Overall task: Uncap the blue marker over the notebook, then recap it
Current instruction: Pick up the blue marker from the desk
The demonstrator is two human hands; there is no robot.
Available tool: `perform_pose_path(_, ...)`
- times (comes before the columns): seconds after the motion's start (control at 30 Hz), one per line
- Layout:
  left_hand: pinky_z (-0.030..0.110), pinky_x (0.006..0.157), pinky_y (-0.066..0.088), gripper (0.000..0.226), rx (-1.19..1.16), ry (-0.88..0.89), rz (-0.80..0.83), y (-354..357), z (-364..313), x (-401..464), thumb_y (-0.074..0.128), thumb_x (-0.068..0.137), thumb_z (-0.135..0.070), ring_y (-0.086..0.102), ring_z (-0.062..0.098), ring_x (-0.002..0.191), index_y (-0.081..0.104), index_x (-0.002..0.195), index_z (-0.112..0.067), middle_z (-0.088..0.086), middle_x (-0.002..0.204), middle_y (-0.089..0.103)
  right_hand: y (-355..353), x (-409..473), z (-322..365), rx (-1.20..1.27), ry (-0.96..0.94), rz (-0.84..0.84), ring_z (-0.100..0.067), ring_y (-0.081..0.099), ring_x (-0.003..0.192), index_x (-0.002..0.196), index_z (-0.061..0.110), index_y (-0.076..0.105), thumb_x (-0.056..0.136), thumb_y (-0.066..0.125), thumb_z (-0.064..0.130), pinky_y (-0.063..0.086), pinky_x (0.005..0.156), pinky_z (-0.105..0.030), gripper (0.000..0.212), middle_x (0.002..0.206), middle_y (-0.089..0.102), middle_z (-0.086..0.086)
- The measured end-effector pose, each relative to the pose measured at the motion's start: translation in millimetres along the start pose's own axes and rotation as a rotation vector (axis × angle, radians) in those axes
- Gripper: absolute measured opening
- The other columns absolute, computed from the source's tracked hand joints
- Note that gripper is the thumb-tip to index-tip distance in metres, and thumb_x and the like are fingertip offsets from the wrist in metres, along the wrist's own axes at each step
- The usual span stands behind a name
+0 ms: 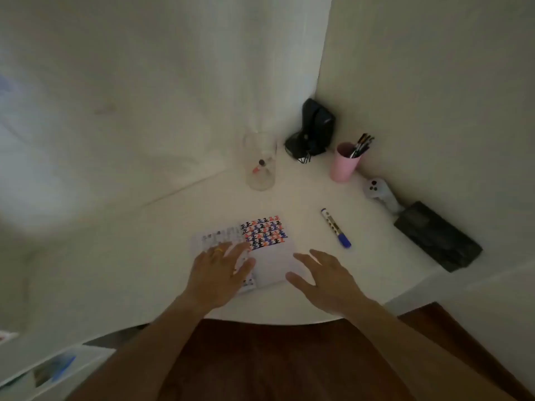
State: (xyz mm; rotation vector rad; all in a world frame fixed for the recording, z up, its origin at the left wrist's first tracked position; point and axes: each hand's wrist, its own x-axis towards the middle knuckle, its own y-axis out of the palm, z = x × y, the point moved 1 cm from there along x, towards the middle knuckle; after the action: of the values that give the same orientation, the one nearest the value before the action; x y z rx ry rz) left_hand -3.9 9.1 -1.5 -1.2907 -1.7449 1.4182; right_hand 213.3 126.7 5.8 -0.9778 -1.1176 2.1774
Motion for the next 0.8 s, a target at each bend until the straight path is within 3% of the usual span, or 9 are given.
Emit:
perform_pose_path(0.13, 0.051, 0.110, 0.040, 0.068, -0.019, -0.064, -0.157, 78, 13, 26, 0.024, 0.091, -0.074, 0.045, 0.030, 0.137, 0.047, 0.141, -0.033, 0.008, 0.149, 0.051, 65, 40, -38, -0.098, 0.047, -0.138, -0.028, 0.018, 0.152, 0.149, 0.044, 0.035, 0.080, 0.014, 0.086, 0.020, 0.121, -0.049, 0.084, 0.165, 0.029, -0.003)
perform_pose_path(0.23, 0.053, 0.114, 0.032, 0.069, 0.027, -0.072, -0.302, 123, 15, 25, 0.041, 0.087, -0.074, 0.036, 0.033, 0.140, 0.047, 0.142, -0.034, 0.012, 0.153, 0.043, 105, 48, -51, -0.171, 0.011, -0.328, -0.033, 0.032, 0.146, 0.144, 0.039, 0.044, 0.085, 0.023, 0.082, 0.026, 0.118, -0.053, 0.077, 0.156, 0.042, -0.008)
perform_pose_path(0.37, 0.060, 0.120, 0.016, 0.074, 0.109, -0.072, -0.352, 143, 17, 26, 0.033, 0.085, -0.080, 0.022, 0.034, 0.149, 0.034, 0.149, -0.043, 0.013, 0.160, 0.030, 125, 57, -55, -0.167, -0.007, -0.446, -0.034, 0.032, 0.146, 0.145, 0.035, 0.043, 0.086, 0.025, 0.081, 0.026, 0.119, -0.056, 0.077, 0.156, 0.042, -0.011)
perform_pose_path(0.43, 0.062, 0.120, 0.013, 0.075, 0.092, -0.055, -0.450, 150, 9, 6, 0.028, 0.084, -0.083, 0.018, 0.034, 0.151, 0.031, 0.150, -0.045, 0.013, 0.163, 0.026, 132, 36, -60, -0.162, -0.070, -0.557, -0.033, 0.029, 0.148, 0.145, 0.037, 0.040, 0.085, 0.023, 0.081, 0.022, 0.120, -0.055, 0.077, 0.158, 0.039, -0.009)
perform_pose_path(0.6, 0.060, 0.121, 0.005, 0.079, 0.113, -0.079, -0.344, 149, 18, 24, 0.019, 0.081, -0.087, 0.008, 0.031, 0.154, 0.022, 0.150, -0.050, 0.009, 0.168, 0.014, 128, 50, -59, -0.156, -0.078, -0.470, -0.029, 0.019, 0.150, 0.148, 0.041, 0.031, 0.084, 0.022, 0.082, 0.013, 0.123, -0.048, 0.077, 0.161, 0.029, -0.004)
perform_pose_path(0.7, 0.057, 0.120, 0.010, 0.075, 0.074, -0.096, -0.390, 152, 12, 23, 0.024, 0.079, -0.087, 0.017, 0.031, 0.152, 0.029, 0.145, -0.050, 0.007, 0.165, 0.023, 132, 53, -62, -0.124, -0.089, -0.538, -0.028, 0.030, 0.142, 0.143, 0.038, 0.041, 0.086, 0.028, 0.077, 0.022, 0.119, -0.046, 0.070, 0.153, 0.040, -0.003)
perform_pose_path(0.8, 0.052, 0.108, 0.033, 0.064, 0.073, -0.135, -0.488, 148, 8, 8, 0.036, 0.083, -0.076, 0.045, 0.032, 0.134, 0.050, 0.132, -0.037, 0.010, 0.146, 0.051, 135, 46, -65, -0.099, -0.125, -0.634, -0.027, 0.049, 0.125, 0.128, 0.025, 0.057, 0.090, 0.040, 0.061, 0.037, 0.109, -0.042, 0.055, 0.131, 0.058, -0.005)
